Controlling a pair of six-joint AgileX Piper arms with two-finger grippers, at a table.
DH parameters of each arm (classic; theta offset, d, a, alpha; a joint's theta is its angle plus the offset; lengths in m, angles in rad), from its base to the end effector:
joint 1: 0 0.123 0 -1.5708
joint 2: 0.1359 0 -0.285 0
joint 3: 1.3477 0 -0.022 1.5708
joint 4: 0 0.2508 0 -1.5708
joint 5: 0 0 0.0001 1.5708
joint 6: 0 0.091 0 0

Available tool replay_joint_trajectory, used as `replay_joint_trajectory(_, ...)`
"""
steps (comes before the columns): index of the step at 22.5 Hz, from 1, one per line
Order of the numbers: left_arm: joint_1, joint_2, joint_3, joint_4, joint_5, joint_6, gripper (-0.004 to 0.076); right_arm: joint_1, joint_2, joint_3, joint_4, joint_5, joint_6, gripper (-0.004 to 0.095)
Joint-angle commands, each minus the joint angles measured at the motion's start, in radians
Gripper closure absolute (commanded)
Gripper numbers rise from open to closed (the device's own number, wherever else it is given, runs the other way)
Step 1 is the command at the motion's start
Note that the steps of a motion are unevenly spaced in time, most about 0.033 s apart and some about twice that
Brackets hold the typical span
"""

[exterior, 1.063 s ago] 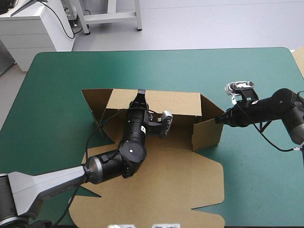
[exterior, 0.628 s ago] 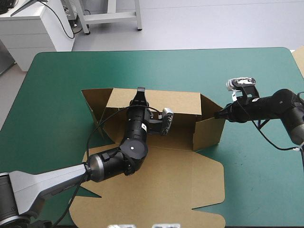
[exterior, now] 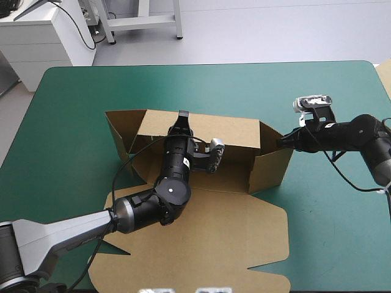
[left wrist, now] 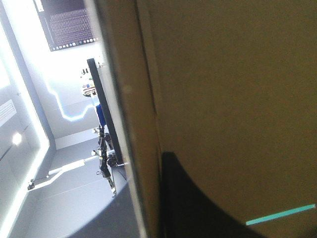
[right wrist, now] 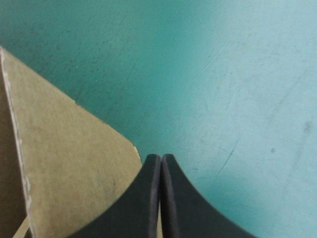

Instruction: Fold the box

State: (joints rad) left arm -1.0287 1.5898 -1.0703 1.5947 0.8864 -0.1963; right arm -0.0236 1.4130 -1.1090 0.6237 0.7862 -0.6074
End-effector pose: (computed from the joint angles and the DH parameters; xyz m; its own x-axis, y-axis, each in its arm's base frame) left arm 0.2326 -0.2495 0.2969 0.1401 0.9780 0.1548 0.2273 -0.1839 0.9563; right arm 0.2957 0.0307 0.3105 -0.7432 -0.1069 -0.6604 -0.3403 0.9103 0.2356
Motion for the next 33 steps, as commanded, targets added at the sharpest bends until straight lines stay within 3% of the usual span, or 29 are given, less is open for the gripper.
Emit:
replay_joint_trajectory(1, 0.002, -0.033, -0.056, 0.068, 0.045, 0.013, 0.0731, 0.002, -0.033, -0.025, -0.013, -0.100, 0.033, 0.0929)
replay_joint_trajectory(4, 0.002, -0.033, -0.094, 0.068, 0.043, 0.013, 0.0731, 0.002, -0.033, -0.025, -0.068, -0.108, 0.093, 0.0927)
replay_joint_trajectory(15, 0.002, -0.033, -0.104, 0.001, 0.041, 0.009, 0.0731, 0.002, -0.033, -0.025, -0.070, -0.121, 0.146, 0.0927)
replay_joint_trajectory(21, 0.002, -0.033, -0.104, -0.037, 0.033, 0.004, 0.0731, 0.002, -0.035, -0.025, -0.023, 0.022, 0.115, 0.0928)
replay_joint_trajectory(23, 0.002, -0.033, -0.104, -0.037, 0.033, 0.004, 0.0731, 0.002, -0.043, -0.021, 0.016, 0.089, 0.078, 0.0928)
replay_joint_trajectory(25, 0.002, -0.033, -0.104, -0.040, 0.033, 0.004, 0.0731, 0.002, -0.085, 0.030, 0.129, 0.114, -0.015, 0.0927)
replay_joint_trajectory(27, 0.002, -0.033, -0.104, -0.041, 0.033, 0.004, 0.0731, 0.004, -0.180, 0.155, 0.302, 0.042, -0.137, 0.0927)
replay_joint_trajectory(30, 0.002, -0.033, -0.104, -0.041, 0.011, 0.006, 0.0731, 0.045, -0.264, 0.290, 0.433, -0.128, -0.311, 0.0927)
replay_joint_trajectory(33, 0.002, -0.033, -0.104, -0.041, -0.032, 0.006, 0.0731, 0.169, -0.276, 0.379, 0.574, -0.242, -0.504, 0.0926)
